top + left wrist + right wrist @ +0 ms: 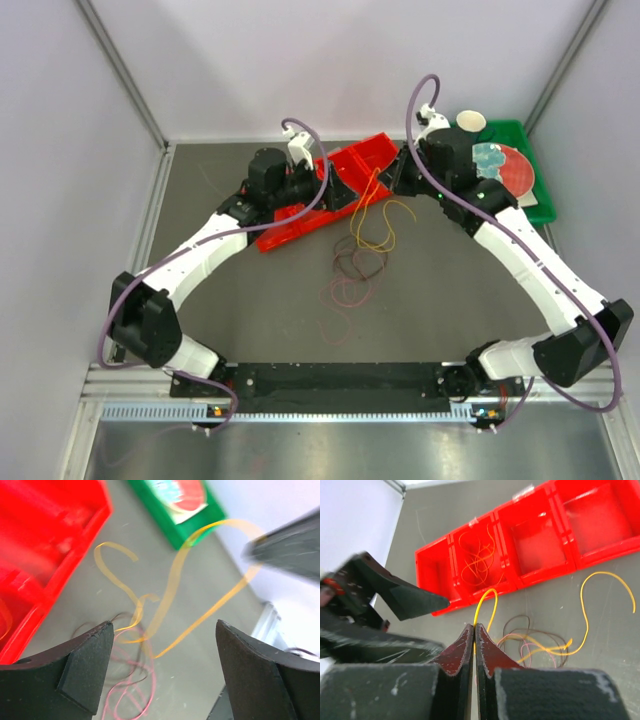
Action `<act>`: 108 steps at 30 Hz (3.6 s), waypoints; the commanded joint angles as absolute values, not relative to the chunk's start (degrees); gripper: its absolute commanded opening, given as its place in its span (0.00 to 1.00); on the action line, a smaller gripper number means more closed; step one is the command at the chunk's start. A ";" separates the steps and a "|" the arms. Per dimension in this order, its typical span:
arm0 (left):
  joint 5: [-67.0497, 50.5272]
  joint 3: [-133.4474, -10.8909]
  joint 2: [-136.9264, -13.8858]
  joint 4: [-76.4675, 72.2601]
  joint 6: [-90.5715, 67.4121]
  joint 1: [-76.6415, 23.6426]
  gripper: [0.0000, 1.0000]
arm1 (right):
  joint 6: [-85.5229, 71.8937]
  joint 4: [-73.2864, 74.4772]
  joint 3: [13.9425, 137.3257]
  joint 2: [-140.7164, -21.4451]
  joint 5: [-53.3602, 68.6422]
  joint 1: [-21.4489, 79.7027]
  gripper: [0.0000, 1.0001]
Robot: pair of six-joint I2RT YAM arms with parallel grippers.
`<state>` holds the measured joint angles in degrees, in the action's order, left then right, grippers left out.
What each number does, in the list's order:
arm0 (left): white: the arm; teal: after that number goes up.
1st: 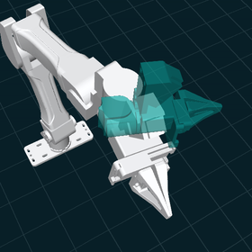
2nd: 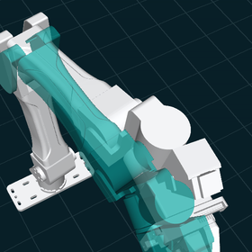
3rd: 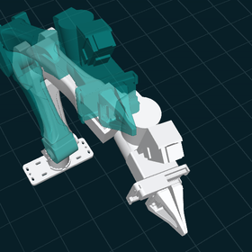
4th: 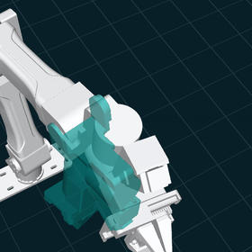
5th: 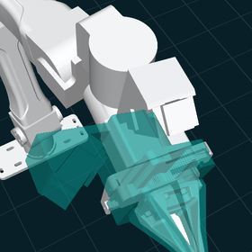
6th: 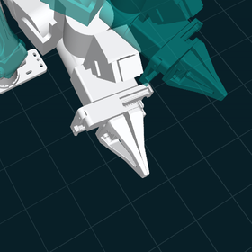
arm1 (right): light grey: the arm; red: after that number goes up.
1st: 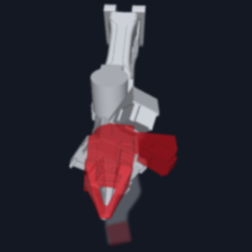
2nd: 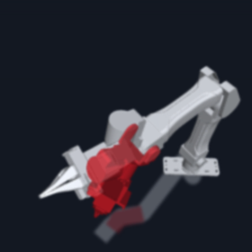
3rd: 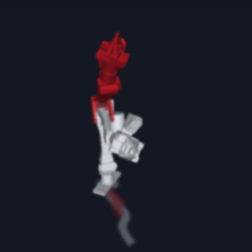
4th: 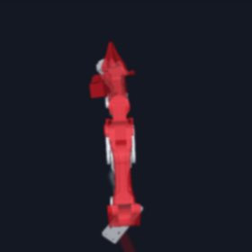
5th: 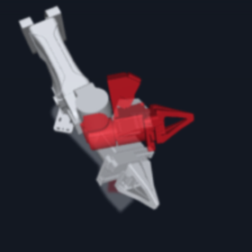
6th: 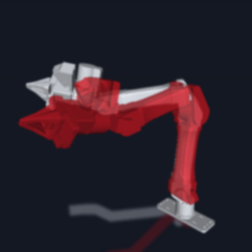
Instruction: Untangle the cables
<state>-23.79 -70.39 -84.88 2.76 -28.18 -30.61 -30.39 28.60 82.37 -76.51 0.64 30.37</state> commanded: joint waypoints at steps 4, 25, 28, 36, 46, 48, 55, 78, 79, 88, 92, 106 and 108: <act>-33.22 -69.87 -86.12 -9.31 -29.79 -30.41 0.87 | -31.73 26.10 82.53 -75.94 3.08 31.11 0.00; -29.53 -71.63 -93.78 -10.02 -22.06 -35.33 0.74 | -32.52 26.37 82.88 -75.41 3.69 31.03 0.00; -28.66 -71.72 -93.60 -10.63 -22.59 -35.33 0.58 | -32.61 26.54 82.71 -75.41 3.60 31.03 0.00; -22.68 -72.59 -91.76 -7.74 -21.10 -35.25 0.00 | -32.69 26.89 82.35 -75.50 2.64 31.11 0.38; -13.80 -79.45 -91.84 -0.26 -20.04 -33.40 0.00 | -31.64 31.29 85.34 -72.26 -2.80 31.03 0.86; -12.93 -81.38 -92.28 1.74 -19.95 -33.22 0.00 | -31.29 31.81 85.26 -69.89 -4.47 30.94 0.90; -12.48 -88.93 -92.64 7.62 -18.29 -29.80 0.00 | -30.24 33.57 81.22 -62.42 -13.18 27.96 0.93; -4.83 -114.25 -85.60 24.26 -14.68 -17.49 0.00 | -32.52 28.83 71.37 -67.94 -5.98 23.12 0.94; -4.75 -114.87 -85.87 24.26 -14.68 -17.49 0.00 | -32.78 28.83 71.54 -68.37 -5.45 23.03 0.94; -3.52 -116.56 -88.77 25.32 -13.80 -17.23 0.00 | -33.13 28.21 71.54 -69.17 -3.87 23.11 0.94; -1.93 -107.32 -85.53 21.54 -14.32 -16.70 0.00 | -32.96 28.56 71.54 -69.17 -4.04 23.12 0.94; -0.53 -111.97 -84.37 20.48 -12.92 -16.08 0.00 | -33.22 27.86 71.98 -70.05 -2.64 23.03 0.93; -0.53 -111.45 -84.03 20.66 -12.92 -16.17 0.00 | -33.31 27.51 71.81 -70.31 -2.37 23.12 0.93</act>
